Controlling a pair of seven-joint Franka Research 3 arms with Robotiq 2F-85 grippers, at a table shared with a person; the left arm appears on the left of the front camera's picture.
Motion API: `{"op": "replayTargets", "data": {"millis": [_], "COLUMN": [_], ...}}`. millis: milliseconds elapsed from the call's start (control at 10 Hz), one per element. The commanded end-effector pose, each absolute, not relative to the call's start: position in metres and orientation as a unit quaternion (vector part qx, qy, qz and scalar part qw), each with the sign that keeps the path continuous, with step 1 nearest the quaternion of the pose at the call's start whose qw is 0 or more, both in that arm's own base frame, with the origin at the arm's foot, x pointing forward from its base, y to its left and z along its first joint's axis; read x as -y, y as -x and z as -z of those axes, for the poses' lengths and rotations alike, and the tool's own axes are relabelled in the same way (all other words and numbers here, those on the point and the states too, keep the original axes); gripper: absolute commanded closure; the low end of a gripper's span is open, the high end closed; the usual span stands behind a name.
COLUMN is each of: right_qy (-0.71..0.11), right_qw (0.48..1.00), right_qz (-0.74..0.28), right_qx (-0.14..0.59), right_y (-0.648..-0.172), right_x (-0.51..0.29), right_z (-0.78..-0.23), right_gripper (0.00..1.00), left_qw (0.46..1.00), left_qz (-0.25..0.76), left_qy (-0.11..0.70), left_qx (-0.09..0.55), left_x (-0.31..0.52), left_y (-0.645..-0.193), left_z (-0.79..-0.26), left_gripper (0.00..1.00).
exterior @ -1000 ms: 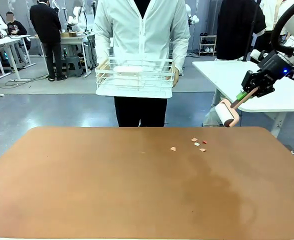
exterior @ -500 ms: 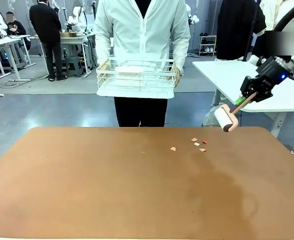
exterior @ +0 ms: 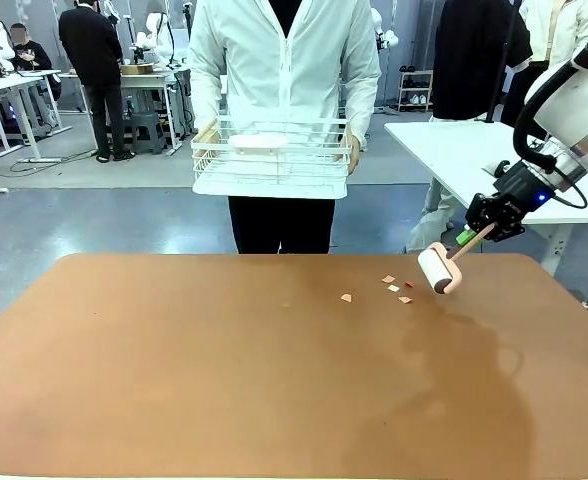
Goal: Clean the table.
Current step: Clean the table with the Lint Roller when the human lifts the Dish drying rack.
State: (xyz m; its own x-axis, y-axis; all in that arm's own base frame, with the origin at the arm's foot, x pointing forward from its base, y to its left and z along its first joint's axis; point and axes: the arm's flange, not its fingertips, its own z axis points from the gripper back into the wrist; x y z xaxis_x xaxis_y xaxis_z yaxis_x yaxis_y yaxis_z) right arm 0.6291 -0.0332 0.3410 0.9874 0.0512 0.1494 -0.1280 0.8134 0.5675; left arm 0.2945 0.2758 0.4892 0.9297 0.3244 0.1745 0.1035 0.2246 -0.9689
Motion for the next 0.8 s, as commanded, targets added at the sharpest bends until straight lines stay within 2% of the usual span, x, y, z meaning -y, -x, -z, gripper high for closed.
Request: {"op": "replayTargets", "data": {"millis": [0, 500, 700], "right_qy": [-0.305, -0.315, -0.314], "right_qw": [0.948, 0.948, 0.949], "right_qz": [-0.045, -0.02, 0.003], "right_qx": [0.081, 0.05, 0.014], "right_y": [-0.635, -0.642, -0.65], "right_x": [0.036, 0.043, 0.044], "right_z": [-0.342, -0.311, -0.291], "right_gripper": [0.79, 0.79, 0.79], "left_qw": [0.762, 0.762, 0.762], "left_qz": [-0.073, -0.073, -0.073], "left_qy": [0.619, 0.619, 0.619], "left_qx": [0.175, 0.175, 0.175], "left_x": [-0.278, -0.278, -0.278], "left_y": [-0.292, -0.292, -0.292], "left_z": [-0.49, -0.49, -0.49], "left_gripper": [0.0, 0.0, 0.0]}}
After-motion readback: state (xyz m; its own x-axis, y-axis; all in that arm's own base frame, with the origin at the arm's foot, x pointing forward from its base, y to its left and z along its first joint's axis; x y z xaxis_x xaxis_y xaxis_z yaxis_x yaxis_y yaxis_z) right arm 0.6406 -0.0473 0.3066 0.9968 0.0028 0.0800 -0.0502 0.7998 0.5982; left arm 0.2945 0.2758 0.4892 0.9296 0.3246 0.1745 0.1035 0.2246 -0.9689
